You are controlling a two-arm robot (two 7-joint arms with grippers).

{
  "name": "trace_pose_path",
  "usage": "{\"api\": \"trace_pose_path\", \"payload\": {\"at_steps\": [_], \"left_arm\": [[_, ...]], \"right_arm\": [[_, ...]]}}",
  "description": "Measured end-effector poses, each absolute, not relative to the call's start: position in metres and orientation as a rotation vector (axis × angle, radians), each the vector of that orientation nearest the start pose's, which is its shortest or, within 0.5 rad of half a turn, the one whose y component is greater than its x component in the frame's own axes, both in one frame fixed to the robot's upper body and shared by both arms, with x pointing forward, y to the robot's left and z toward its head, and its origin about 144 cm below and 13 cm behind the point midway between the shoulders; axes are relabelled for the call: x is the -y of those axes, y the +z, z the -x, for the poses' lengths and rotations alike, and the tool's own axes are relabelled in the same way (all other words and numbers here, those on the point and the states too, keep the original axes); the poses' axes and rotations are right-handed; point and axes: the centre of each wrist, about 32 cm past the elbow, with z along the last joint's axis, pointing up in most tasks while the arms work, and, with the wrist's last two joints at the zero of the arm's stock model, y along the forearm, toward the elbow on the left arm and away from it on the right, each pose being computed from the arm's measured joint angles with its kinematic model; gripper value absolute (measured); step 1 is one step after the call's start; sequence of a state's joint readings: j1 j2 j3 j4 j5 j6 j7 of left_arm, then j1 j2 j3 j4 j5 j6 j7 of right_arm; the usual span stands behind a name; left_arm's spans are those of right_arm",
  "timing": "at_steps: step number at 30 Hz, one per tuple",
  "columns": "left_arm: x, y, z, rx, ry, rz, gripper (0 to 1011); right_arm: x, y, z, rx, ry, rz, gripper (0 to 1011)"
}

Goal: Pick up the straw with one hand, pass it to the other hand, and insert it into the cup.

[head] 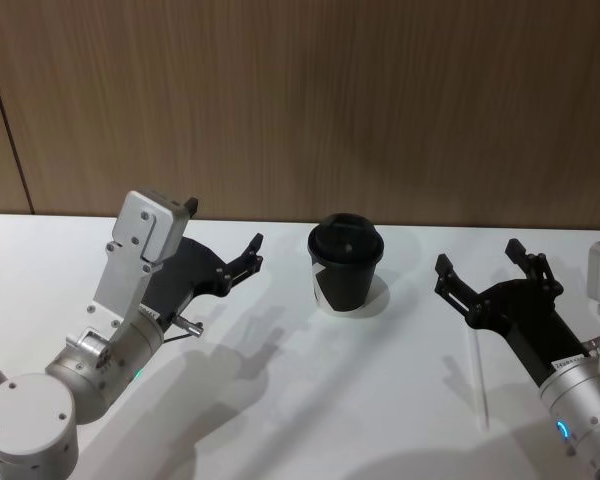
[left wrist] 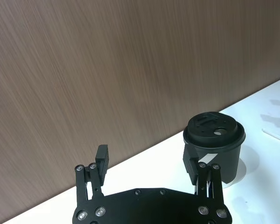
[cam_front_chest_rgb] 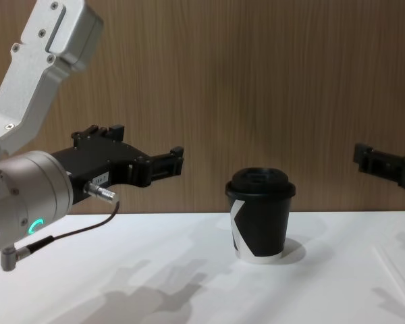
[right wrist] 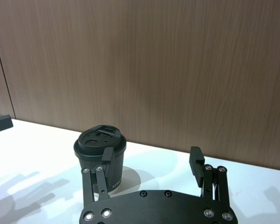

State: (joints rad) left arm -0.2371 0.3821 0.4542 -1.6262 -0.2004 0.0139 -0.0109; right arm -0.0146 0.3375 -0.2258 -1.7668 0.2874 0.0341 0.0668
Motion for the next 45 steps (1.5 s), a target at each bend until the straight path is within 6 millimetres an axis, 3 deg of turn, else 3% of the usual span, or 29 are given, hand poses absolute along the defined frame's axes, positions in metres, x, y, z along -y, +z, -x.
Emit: {"api": "trace_pose_path", "payload": {"at_steps": [45], "left_arm": [[-0.1984, 1.2044, -0.492, 0.268, 1.124, -0.061, 1002]], "right_arm": [[0.2371, 1.1887, -0.4433, 0.075, -1.229, -0.026, 1001]]}}
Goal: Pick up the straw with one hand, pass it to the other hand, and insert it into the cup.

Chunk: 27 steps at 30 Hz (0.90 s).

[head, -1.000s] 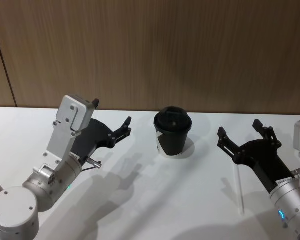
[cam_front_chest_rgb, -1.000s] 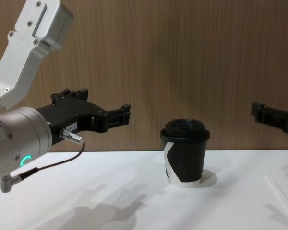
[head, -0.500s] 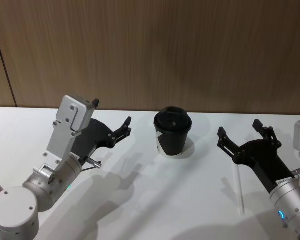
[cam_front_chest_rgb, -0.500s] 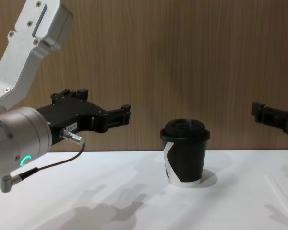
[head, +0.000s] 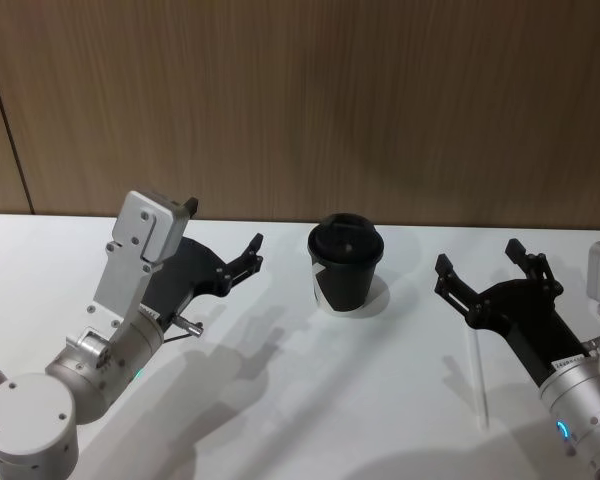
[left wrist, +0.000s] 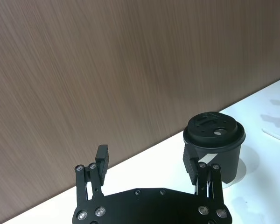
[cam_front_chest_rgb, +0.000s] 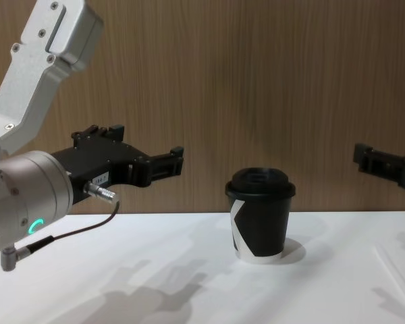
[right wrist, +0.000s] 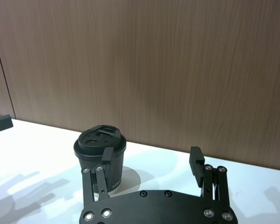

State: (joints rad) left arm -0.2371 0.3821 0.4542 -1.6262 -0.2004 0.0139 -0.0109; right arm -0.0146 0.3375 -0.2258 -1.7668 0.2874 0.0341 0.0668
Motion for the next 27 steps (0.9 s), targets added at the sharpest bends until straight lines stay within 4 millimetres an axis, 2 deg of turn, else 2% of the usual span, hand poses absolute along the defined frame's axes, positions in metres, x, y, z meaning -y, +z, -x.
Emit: {"api": "trace_pose_path", "payload": {"at_steps": [27], "left_arm": [[-0.1984, 1.2044, -0.492, 0.268, 1.124, -0.061, 1002]], "right_arm": [[0.2371, 1.1887, -0.4433, 0.075, -1.23, -0.026, 1001]]}}
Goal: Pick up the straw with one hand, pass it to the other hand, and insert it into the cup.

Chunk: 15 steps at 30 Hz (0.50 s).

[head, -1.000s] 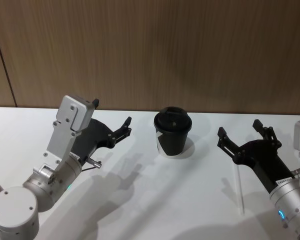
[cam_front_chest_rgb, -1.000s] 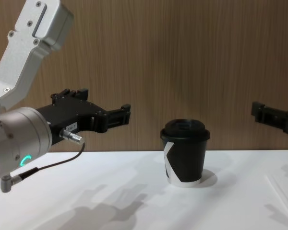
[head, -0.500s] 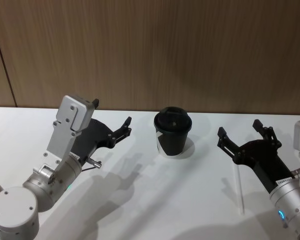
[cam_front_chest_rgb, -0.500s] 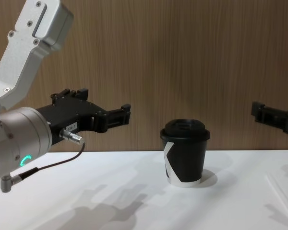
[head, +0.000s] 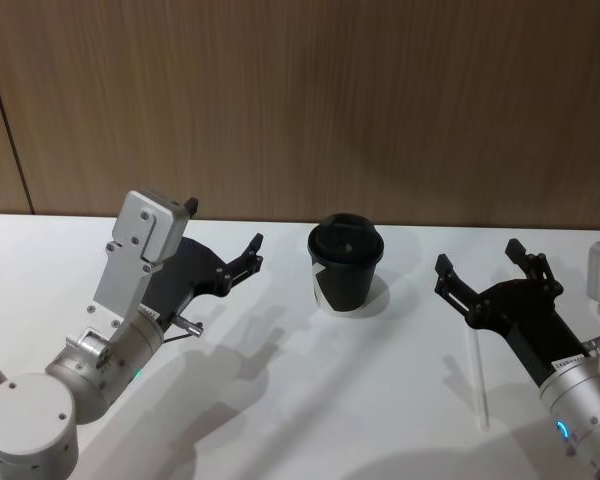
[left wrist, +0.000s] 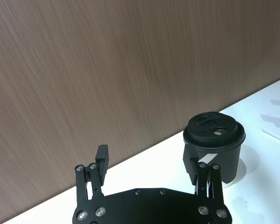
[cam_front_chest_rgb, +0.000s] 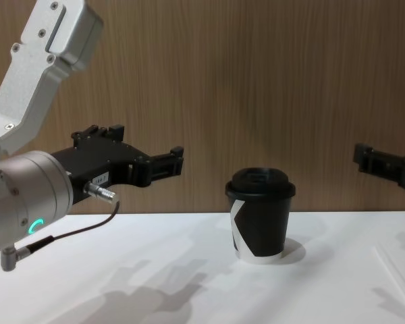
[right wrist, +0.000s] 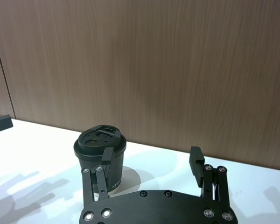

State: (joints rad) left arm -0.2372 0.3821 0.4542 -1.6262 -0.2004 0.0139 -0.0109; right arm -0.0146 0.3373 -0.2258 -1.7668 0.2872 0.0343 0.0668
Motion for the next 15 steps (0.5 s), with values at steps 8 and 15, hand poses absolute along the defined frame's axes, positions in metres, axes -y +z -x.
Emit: {"api": "trace_pose_path", "payload": {"at_steps": [8, 15], "left_arm": [[-0.1984, 1.2044, -0.492, 0.268, 1.124, -0.061, 1002], [-0.1984, 1.2044, -0.492, 0.268, 1.124, -0.061, 1002]], "right_arm": [[0.2372, 1.1919, -0.4416, 0.076, -1.235, -0.018, 1001], [0.2376, 1.1939, -0.4357, 0.073, -1.243, 0.008, 1001]]}}
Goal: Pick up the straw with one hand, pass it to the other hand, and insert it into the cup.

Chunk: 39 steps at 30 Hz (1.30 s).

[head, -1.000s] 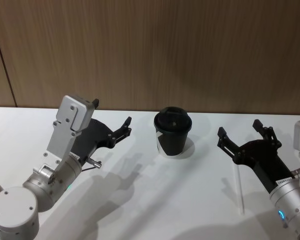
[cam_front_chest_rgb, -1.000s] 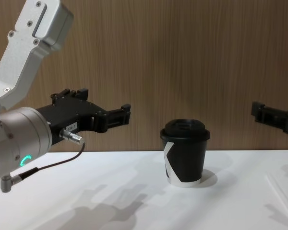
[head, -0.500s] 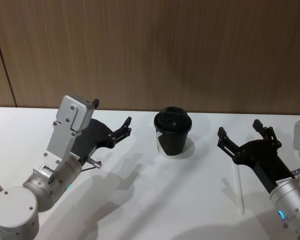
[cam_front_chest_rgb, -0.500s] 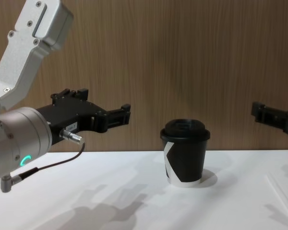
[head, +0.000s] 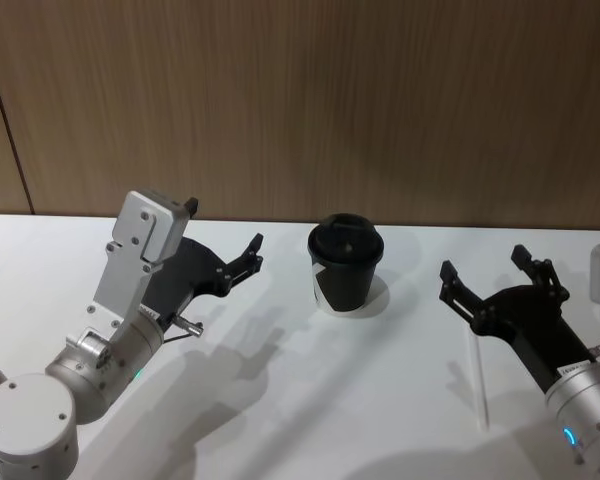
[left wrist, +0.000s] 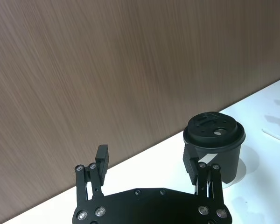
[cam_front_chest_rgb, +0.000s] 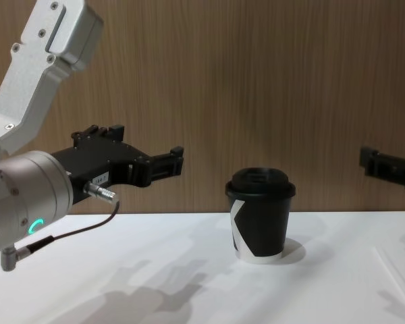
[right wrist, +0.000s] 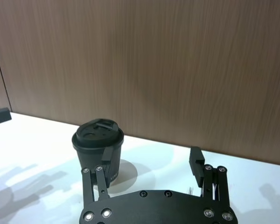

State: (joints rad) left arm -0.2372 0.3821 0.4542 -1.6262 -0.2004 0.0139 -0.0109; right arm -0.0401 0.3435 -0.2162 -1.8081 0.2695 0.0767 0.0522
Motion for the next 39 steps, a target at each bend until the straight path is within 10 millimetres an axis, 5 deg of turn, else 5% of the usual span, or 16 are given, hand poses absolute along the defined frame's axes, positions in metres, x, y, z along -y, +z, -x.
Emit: {"api": "trace_pose_path", "payload": {"at_steps": [39], "left_arm": [[-0.198, 1.204, -0.492, 0.268, 1.124, -0.061, 1002]], "right_arm": [[0.251, 1.199, -0.42, 0.01, -1.192, 0.183, 1001]]}}
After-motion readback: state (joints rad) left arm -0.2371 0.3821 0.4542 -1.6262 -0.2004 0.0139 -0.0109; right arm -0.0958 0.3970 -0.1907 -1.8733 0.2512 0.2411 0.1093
